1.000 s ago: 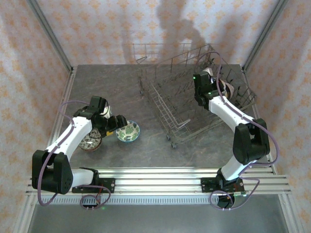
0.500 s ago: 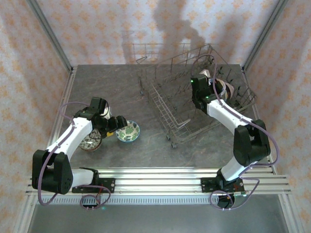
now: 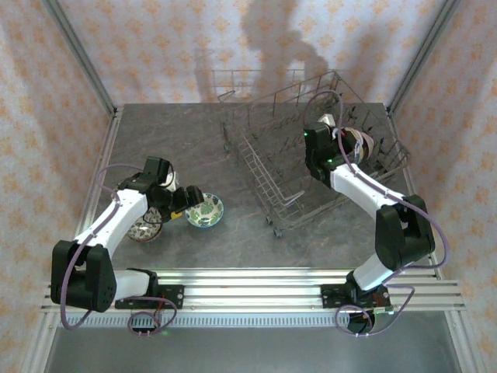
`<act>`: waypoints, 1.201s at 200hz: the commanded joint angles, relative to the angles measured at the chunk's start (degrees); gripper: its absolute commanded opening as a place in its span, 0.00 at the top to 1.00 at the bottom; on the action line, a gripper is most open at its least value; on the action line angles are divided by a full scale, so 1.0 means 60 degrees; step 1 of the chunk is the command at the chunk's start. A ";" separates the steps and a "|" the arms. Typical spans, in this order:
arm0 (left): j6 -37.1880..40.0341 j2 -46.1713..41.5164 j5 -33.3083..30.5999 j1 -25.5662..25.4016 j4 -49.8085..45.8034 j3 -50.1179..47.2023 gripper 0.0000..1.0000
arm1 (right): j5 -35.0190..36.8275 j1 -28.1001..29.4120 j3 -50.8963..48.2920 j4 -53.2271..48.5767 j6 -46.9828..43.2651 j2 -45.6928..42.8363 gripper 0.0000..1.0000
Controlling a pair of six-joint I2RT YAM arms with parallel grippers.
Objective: Load the bowls into the dish rack
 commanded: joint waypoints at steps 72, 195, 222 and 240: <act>-0.0067 -0.0297 0.0132 0.0062 0.0202 -0.0222 0.13 | 0.0272 -0.0270 0.0121 0.0943 -0.1319 -0.0065 1.00; -0.0184 -0.0188 0.0308 0.0048 0.0601 -0.0383 0.13 | 0.0225 -0.0511 0.0096 0.0920 -0.1365 -0.0199 1.00; -0.0184 -0.0059 0.0374 0.0044 0.0689 -0.0401 0.13 | 0.0214 -0.0260 -0.0075 0.0769 -0.1151 -0.0215 1.00; -0.0134 0.0005 0.0396 0.0048 0.0691 -0.0361 0.13 | 0.0214 -0.0113 -0.0076 0.0670 -0.1040 -0.0072 1.00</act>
